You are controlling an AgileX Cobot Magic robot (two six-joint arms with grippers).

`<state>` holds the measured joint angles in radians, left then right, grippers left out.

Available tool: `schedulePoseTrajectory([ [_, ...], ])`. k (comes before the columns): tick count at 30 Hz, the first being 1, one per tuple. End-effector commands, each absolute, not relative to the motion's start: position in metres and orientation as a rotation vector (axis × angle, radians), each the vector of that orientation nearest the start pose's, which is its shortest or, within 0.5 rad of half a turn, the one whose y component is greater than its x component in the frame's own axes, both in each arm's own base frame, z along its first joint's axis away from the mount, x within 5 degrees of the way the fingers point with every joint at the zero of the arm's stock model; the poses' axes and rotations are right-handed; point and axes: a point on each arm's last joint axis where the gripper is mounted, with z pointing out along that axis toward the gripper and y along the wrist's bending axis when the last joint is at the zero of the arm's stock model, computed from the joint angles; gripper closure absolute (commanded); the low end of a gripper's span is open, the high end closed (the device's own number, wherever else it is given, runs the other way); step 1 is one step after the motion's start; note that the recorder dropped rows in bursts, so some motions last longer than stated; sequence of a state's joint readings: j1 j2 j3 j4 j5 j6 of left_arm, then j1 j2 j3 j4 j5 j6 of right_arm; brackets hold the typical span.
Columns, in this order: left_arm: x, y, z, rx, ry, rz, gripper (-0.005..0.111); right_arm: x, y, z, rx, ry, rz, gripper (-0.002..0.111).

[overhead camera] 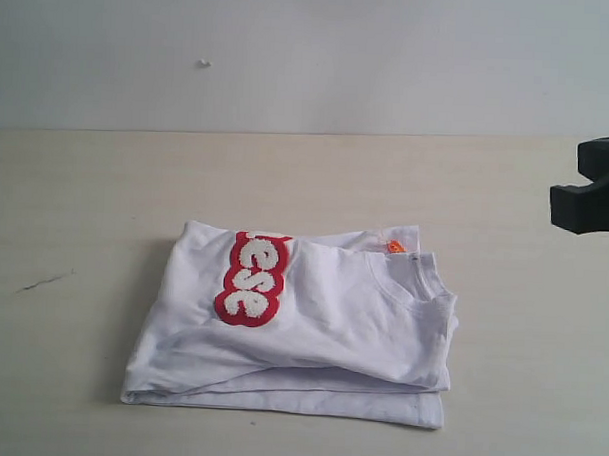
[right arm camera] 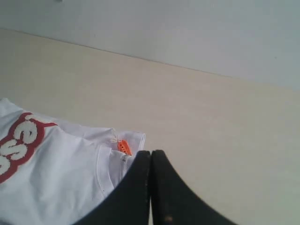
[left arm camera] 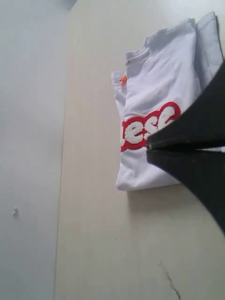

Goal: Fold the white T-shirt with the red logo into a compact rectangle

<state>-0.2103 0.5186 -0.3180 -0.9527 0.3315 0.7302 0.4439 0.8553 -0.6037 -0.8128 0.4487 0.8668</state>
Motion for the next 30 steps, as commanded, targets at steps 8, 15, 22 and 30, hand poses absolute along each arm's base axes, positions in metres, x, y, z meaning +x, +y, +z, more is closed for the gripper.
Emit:
schedulePoseTrajectory([
  [8,0.0994,-0.0468,0.2625,0.194,1.895,-0.549,0.107,0.1648,0.0465,0.302,-0.142,2.017,0.022,0.108],
  [15,0.0993,-0.0468,0.2626,0.195,1.894,-0.548,0.107,0.1648,0.0465,0.302,-0.142,2.017,0.022,0.108],
  [22,0.0993,-0.0468,0.2626,0.195,1.894,-0.548,0.107,0.1648,0.0465,0.302,-0.142,2.017,0.022,0.108],
  [30,0.0966,-0.048,0.2624,0.215,1.899,-0.562,0.107,0.1648,0.0465,0.302,-0.142,2.017,0.022,0.108],
])
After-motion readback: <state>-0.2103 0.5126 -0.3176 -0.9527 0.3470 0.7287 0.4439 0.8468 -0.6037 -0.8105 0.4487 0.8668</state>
